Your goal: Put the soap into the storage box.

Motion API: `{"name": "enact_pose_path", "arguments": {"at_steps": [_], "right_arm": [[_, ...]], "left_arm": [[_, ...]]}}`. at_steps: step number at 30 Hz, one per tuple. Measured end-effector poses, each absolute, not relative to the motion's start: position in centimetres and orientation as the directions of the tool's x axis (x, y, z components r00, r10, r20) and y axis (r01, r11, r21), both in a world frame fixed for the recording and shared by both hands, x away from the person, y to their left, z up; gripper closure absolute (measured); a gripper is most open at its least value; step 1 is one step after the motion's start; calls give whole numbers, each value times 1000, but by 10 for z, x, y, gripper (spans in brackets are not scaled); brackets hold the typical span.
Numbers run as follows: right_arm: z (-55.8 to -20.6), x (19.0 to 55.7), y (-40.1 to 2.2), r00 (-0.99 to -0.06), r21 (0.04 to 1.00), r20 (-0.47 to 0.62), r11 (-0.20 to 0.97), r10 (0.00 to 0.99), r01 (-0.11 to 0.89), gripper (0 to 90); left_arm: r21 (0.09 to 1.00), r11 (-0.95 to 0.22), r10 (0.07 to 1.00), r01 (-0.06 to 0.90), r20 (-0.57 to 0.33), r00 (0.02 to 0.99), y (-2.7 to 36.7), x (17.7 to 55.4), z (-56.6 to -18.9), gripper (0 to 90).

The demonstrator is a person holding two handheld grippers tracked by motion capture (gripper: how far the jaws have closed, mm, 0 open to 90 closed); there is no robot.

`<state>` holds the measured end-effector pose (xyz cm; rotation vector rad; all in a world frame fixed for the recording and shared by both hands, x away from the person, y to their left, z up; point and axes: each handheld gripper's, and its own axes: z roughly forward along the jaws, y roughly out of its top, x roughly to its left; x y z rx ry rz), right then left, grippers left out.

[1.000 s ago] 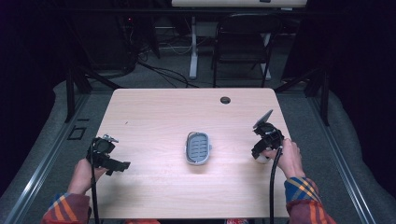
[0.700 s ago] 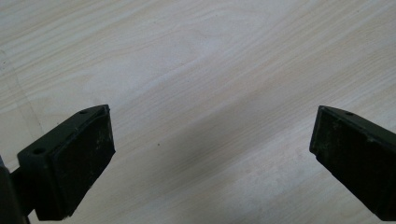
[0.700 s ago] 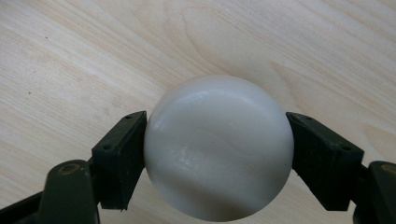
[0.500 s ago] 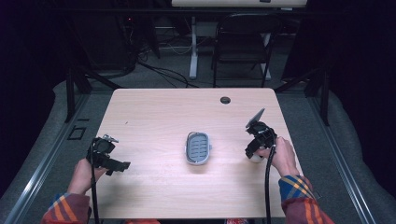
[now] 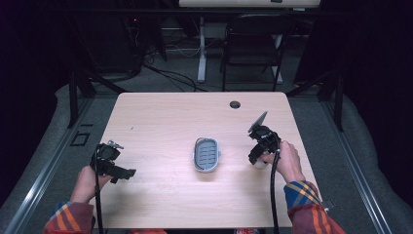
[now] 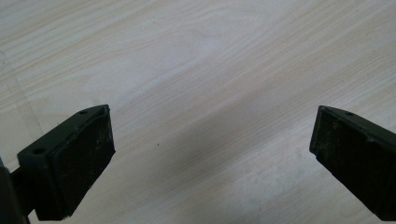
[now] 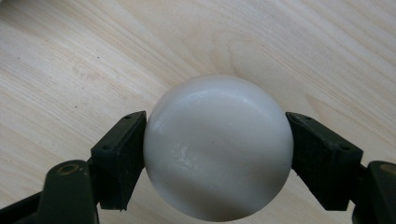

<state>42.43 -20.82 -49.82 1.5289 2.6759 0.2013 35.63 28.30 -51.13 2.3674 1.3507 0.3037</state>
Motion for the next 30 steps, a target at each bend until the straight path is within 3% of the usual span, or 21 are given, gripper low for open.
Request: {"name": "enact_pose_path", "arguments": {"at_steps": [16, 17, 18, 30], "right_arm": [[-494, 428, -182, -559, 140, 20, 551, 829, 822, 234], [-488, 432, -181, -608, 63, 0, 606, 794, 793, 234], [-492, 430, -177, -579, 122, 17, 573, 815, 810, 234], [-489, 433, -160, -605, 130, 21, 598, 796, 791, 234]], "left_arm": [[439, -458, 858, 773, -7, 513, 283, 356, -511, 0], [439, -459, 858, 773, -6, 513, 283, 356, -511, 0], [437, -455, 861, 776, -9, 509, 283, 356, -512, 0], [438, -455, 860, 776, -10, 510, 283, 356, -512, 0]]}}
